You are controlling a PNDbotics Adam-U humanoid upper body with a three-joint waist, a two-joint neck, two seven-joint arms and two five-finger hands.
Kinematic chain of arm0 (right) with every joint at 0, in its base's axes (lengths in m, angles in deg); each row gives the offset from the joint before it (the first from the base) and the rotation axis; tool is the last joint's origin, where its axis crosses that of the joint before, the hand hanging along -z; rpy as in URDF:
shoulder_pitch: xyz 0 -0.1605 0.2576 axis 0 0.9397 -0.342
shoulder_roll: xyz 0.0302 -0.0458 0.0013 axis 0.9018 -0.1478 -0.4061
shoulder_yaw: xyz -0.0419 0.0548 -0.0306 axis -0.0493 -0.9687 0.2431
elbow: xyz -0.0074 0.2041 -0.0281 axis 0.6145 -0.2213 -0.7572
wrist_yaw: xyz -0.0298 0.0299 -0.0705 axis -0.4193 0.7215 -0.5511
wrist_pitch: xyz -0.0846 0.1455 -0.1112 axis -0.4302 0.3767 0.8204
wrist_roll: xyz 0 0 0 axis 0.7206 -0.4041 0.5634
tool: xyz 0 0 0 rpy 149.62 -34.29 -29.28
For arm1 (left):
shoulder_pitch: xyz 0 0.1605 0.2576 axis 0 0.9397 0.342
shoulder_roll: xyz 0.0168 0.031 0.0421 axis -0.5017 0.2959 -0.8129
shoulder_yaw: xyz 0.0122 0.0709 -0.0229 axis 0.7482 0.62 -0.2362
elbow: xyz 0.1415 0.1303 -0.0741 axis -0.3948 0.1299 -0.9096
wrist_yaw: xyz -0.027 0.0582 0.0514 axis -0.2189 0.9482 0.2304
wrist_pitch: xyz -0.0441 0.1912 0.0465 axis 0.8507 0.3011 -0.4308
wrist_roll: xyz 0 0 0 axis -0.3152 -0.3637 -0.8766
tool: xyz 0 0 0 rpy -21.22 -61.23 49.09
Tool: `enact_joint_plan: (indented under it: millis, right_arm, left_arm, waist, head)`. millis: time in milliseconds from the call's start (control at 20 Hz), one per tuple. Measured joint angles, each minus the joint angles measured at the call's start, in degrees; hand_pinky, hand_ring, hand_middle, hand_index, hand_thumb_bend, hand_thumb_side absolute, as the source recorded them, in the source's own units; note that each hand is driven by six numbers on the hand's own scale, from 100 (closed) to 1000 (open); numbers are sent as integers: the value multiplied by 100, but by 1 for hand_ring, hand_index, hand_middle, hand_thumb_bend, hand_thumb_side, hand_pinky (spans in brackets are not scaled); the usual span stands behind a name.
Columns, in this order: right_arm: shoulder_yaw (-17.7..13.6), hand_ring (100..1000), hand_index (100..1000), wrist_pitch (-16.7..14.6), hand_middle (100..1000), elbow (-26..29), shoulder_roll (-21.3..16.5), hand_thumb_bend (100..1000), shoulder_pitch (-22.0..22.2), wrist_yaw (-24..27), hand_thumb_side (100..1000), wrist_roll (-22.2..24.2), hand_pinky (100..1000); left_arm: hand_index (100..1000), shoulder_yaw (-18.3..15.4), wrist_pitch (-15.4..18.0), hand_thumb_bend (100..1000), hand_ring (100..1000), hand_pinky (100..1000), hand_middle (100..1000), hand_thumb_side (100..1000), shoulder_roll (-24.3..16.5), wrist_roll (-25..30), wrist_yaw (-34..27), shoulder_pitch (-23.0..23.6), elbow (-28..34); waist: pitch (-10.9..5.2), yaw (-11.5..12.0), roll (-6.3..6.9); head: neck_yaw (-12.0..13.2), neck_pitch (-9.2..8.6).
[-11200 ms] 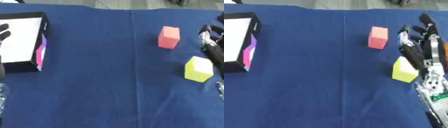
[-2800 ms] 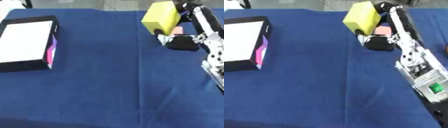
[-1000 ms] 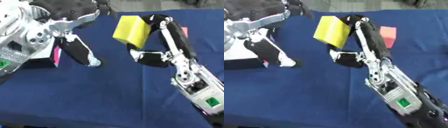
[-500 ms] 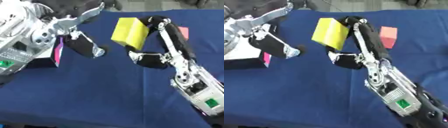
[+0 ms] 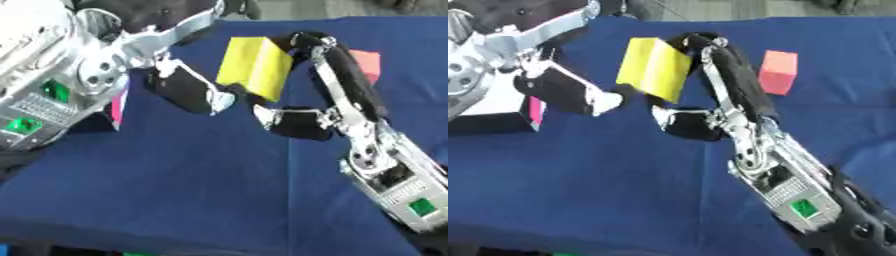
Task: Pick up the objects with one hand, pass them to the other hand, and then place them into the box on the other side of the table.
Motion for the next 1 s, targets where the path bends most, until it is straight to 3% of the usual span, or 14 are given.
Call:
enact_joint_plan:
  millis: [650,1000]
  right_arm:
    - [2,571,517,-238,426,0,1,100,-44,54,100,-63,798]
    - [4,571,517,-429,426,0,1,100,-44,111,100,-63,799]
  left_arm:
    - [902,62,-69,402,860,855,852,260,42,225,26,13,0]
    - [888,73,-112,336,846,842,831,226,42,287,231,66,0]
  waist:
    - [3,-8,6]
    - [4,-14,6]
  head:
    - [37,2]
    - [71,2]
